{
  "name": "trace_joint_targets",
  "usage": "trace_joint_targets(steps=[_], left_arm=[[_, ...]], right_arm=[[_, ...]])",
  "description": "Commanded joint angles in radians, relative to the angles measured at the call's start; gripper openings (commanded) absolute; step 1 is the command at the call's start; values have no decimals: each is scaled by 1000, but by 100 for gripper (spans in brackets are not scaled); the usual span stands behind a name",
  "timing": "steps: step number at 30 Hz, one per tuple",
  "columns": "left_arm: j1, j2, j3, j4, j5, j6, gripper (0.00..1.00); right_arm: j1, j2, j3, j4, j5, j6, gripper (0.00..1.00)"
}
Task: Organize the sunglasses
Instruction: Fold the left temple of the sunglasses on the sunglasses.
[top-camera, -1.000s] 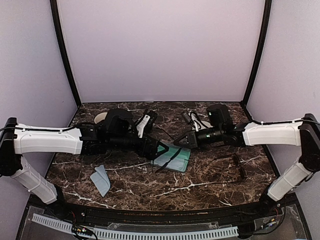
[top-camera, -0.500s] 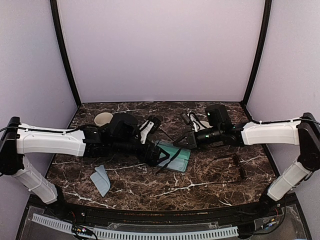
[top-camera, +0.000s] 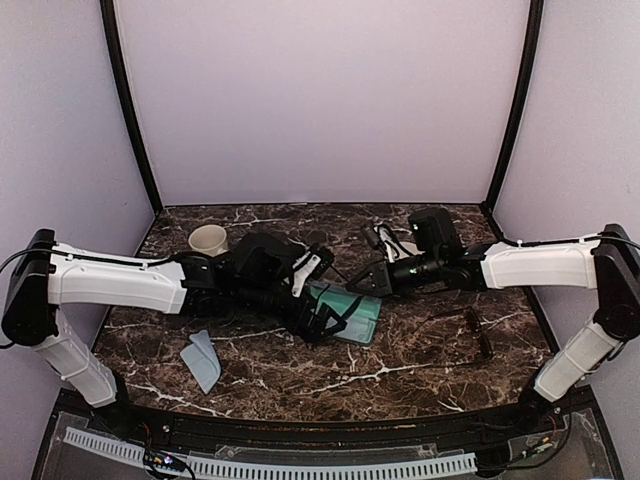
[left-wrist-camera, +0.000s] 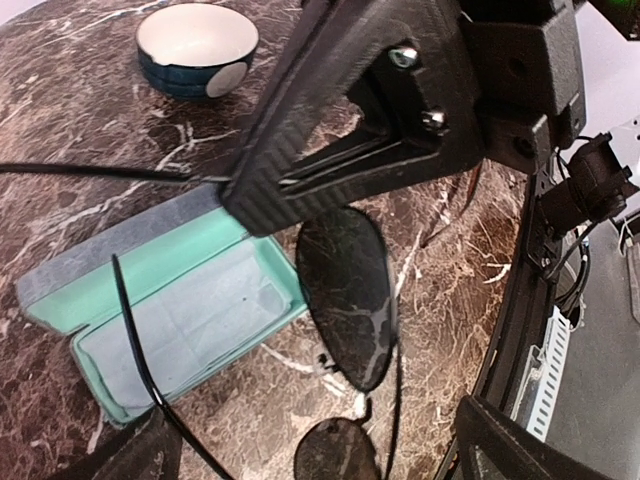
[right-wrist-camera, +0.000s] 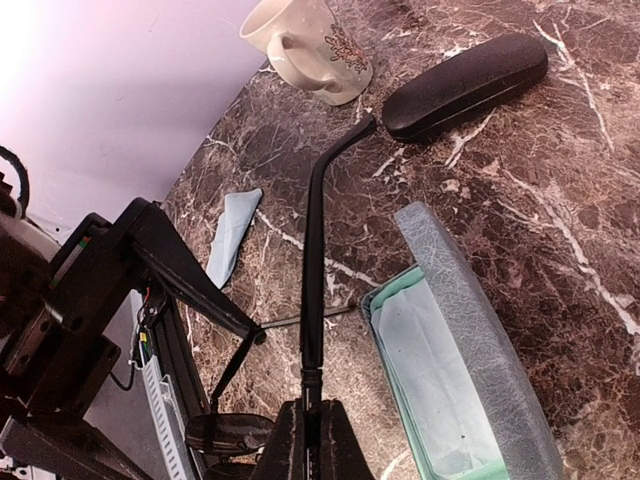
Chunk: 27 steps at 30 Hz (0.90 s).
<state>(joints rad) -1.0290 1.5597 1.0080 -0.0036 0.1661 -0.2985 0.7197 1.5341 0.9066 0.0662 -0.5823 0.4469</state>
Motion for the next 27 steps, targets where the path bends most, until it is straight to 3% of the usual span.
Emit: trace_joint_targets(steps=[1,7,12,22,27], left_arm=[[-25,38,67,-34,39,32,96],[-46,83,117,-93,-9,78,81],[-51,73,117,-122,-66,119,78],[-74,79,122,-131,-102,213,51],[-75,74,115,-120,-114,214,43]], right_arm=[[3,1,27,34,5,14,0],[3,4,25,48,1,33,0],[3,3,19,35,6,27,0],[3,19,23,40,2,29,0],[3,17,20,39,3,29,0]])
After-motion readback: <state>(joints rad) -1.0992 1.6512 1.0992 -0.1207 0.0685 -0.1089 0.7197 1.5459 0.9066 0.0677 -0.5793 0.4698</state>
